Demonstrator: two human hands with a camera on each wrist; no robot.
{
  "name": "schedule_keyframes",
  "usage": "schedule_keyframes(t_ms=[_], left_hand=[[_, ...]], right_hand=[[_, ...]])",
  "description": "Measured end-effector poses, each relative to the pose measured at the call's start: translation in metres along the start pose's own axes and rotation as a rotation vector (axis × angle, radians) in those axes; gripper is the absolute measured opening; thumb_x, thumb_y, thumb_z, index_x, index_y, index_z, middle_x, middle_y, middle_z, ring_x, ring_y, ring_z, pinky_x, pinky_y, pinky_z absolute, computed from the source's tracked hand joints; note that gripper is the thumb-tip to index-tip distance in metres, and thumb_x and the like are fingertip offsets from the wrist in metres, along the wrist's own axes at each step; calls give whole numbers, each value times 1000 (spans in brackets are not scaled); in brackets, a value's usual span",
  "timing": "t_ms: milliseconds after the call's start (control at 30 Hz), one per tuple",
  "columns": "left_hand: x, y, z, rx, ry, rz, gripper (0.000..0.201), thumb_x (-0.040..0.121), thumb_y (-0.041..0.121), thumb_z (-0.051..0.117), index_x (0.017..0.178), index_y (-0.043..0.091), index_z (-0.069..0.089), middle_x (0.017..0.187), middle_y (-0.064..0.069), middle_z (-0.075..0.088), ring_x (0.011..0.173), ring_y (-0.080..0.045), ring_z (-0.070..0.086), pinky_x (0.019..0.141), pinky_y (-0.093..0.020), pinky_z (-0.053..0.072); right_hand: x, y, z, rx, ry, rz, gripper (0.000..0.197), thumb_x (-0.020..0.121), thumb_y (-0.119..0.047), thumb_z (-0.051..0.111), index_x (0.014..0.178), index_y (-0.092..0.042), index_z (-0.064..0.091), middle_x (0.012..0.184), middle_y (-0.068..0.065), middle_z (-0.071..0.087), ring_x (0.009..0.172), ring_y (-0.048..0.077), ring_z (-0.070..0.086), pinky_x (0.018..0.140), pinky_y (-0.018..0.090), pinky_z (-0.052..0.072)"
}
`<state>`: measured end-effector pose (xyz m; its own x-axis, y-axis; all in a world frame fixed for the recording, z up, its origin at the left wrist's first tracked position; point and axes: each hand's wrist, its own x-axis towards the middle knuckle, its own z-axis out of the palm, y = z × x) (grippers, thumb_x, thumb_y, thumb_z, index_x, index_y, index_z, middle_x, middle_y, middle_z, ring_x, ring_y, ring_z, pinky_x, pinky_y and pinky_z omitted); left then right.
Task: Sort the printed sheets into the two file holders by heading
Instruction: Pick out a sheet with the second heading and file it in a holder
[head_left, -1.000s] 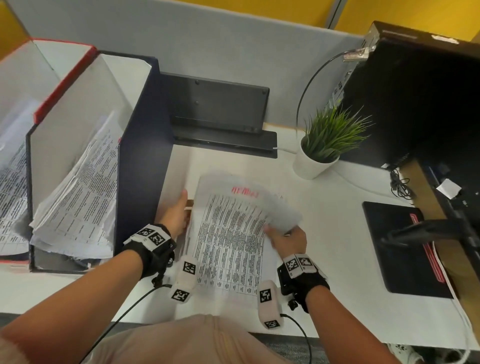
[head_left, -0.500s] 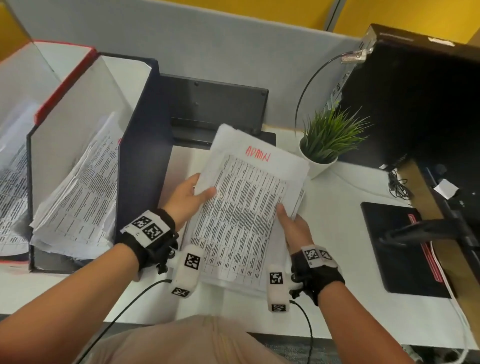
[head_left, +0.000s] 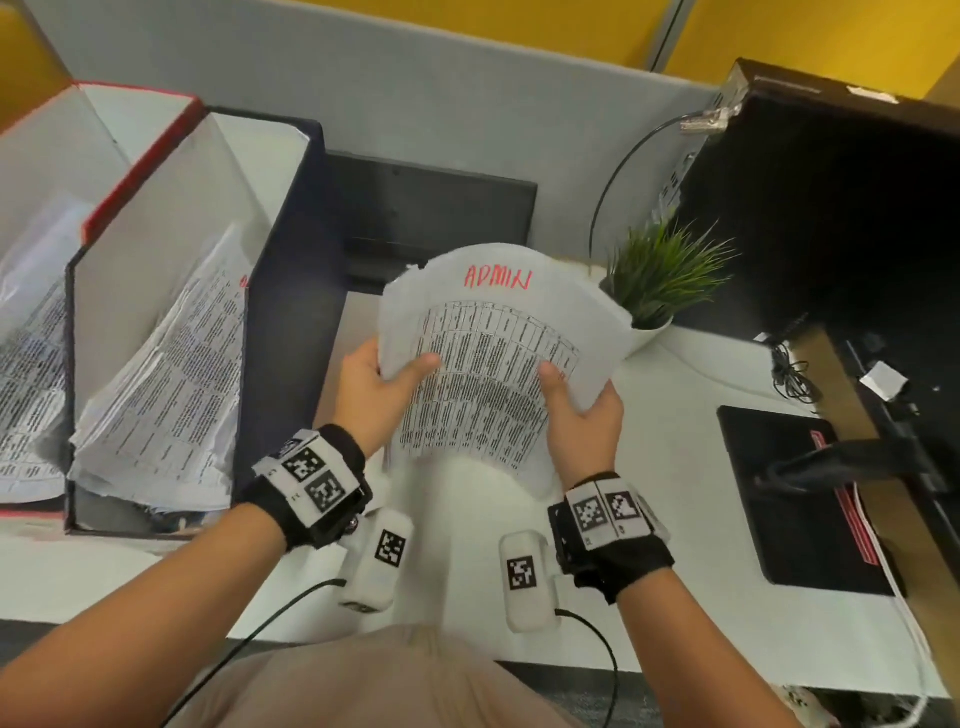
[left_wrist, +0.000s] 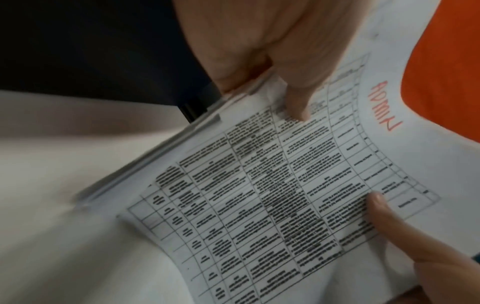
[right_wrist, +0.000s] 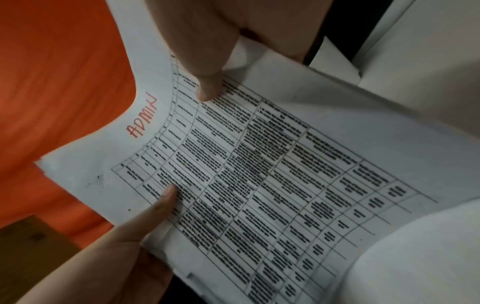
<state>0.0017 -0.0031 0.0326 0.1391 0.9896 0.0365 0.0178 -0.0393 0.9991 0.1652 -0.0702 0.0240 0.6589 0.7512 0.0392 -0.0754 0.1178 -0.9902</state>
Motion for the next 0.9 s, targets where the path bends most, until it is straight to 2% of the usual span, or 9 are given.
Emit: schedule_keyframes(t_ms=[167, 300, 400, 533, 600, 667, 733, 867, 900], left_hand=[[2, 2, -6, -17, 6, 53, 21, 82, 11, 68, 95, 27, 65, 87, 23, 68, 83, 8, 65, 65, -6, 49], [-14, -22, -5, 17, 28, -93, 33, 73, 4, 76, 87, 31, 61, 88, 11, 66, 74, 11, 64, 63, -3, 48], [-20, -26, -4, 62, 41, -206, 29, 71, 7, 78, 96, 18, 67, 93, -1, 69, 76, 4, 63, 61, -4, 48], [-5, 10, -11, 165, 6, -205, 21, 72, 13, 79, 90, 14, 68, 90, -6, 71, 76, -10, 67, 74, -29, 58], [5, 39, -28, 206, -22, -189, 29, 69, 20, 81, 94, 14, 69, 95, -5, 72, 84, -15, 69, 75, -29, 57], [15, 69, -56, 213, -46, -189, 46, 65, 27, 83, 107, 19, 66, 99, 5, 71, 91, -10, 67, 79, -26, 53], [24, 98, -93, 262, -13, -216, 49, 61, 34, 83, 106, 24, 65, 93, 12, 72, 87, -3, 67, 76, -24, 51], [32, 137, -159, 349, 91, -292, 50, 54, 37, 83, 101, 28, 67, 91, 9, 73, 88, -12, 69, 79, -38, 52], [33, 143, -171, 380, 134, -288, 46, 56, 36, 82, 98, 26, 67, 85, 8, 72, 81, -9, 68, 72, -35, 52]], right_hand=[[1, -1, -3, 42, 15, -11, 28, 81, -13, 71, 106, -21, 63, 96, -17, 69, 96, -2, 65, 82, 15, 54], [-18, 21, -3, -24, -37, 71, 25, 81, -8, 69, 91, -29, 60, 90, -23, 63, 81, -20, 60, 70, -2, 46], [-21, 28, -1, -37, -21, 84, 28, 80, -6, 70, 83, -31, 57, 87, -24, 60, 74, -25, 57, 62, -6, 40], [-8, 17, -1, -60, -61, 22, 23, 79, -11, 71, 91, -28, 61, 92, -23, 62, 81, -20, 60, 67, -2, 45], [-4, 10, -3, -83, -116, -22, 28, 79, -10, 71, 98, -26, 60, 95, -14, 66, 84, -9, 64, 74, 8, 51], [-4, 9, -9, -109, -149, -10, 29, 78, -11, 72, 98, -29, 59, 91, -4, 67, 79, 3, 64, 76, 21, 53], [-8, 13, -19, -159, -176, 30, 33, 78, -13, 72, 100, -33, 58, 94, 5, 67, 79, 11, 63, 78, 30, 52], [-20, 29, -42, -205, -179, 96, 36, 76, -13, 74, 99, -37, 58, 100, 10, 65, 77, 11, 62, 71, 21, 53], [-22, 33, -47, -216, -172, 109, 36, 76, -14, 74, 99, -37, 58, 100, 10, 65, 77, 12, 62, 71, 21, 53]])
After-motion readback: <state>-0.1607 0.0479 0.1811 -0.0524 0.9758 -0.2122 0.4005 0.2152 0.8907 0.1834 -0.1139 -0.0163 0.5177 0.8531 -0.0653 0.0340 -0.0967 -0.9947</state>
